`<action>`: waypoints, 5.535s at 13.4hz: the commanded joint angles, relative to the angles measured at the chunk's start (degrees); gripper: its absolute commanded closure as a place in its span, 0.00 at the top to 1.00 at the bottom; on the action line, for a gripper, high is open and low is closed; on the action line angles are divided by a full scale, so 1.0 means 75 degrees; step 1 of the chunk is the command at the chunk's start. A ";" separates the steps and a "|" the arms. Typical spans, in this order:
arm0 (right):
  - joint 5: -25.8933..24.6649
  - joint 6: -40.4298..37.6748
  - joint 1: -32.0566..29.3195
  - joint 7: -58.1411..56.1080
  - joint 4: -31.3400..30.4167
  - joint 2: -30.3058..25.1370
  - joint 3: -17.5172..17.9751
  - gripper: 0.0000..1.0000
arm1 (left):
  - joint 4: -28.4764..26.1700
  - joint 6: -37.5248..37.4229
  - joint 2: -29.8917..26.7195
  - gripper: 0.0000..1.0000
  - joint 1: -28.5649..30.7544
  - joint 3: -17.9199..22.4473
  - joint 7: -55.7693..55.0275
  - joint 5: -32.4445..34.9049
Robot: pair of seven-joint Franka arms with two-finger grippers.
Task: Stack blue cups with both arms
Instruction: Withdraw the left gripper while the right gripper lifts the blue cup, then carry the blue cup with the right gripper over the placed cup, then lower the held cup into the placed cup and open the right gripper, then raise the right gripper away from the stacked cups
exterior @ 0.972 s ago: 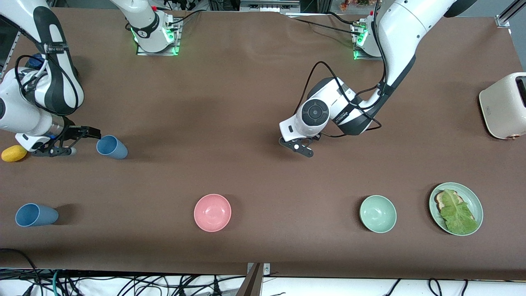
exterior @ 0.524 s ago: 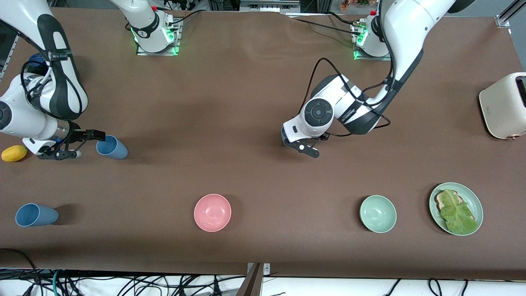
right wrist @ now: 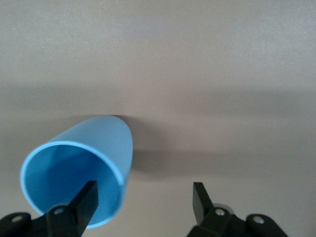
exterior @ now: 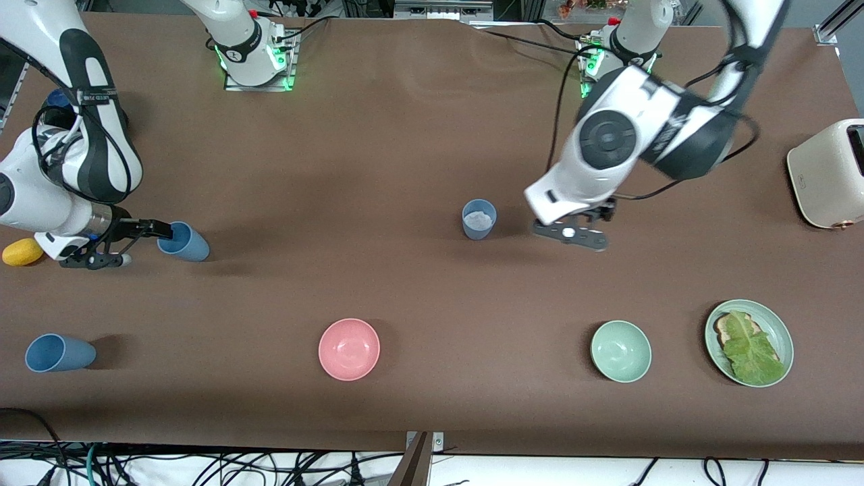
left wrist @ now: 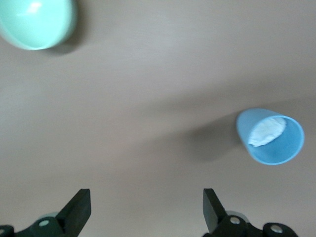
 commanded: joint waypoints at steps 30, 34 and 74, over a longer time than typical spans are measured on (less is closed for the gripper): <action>-0.0365 -0.2622 0.3497 0.8540 0.3649 0.0549 0.2830 0.00 | -0.0754 0.0069 -0.2819 1.00 -0.0693 0.4736 0.2623 -0.2500; -0.0436 -0.2610 0.4647 1.0100 0.4993 0.1461 0.2819 0.00 | -0.0743 0.0081 -0.2807 1.00 -0.0588 0.4760 0.2635 -0.2488; -0.0471 -0.3415 0.4618 0.9171 0.6615 0.2368 0.2725 1.00 | -0.0731 0.0081 -0.2795 1.00 -0.0552 0.4713 0.2705 -0.2488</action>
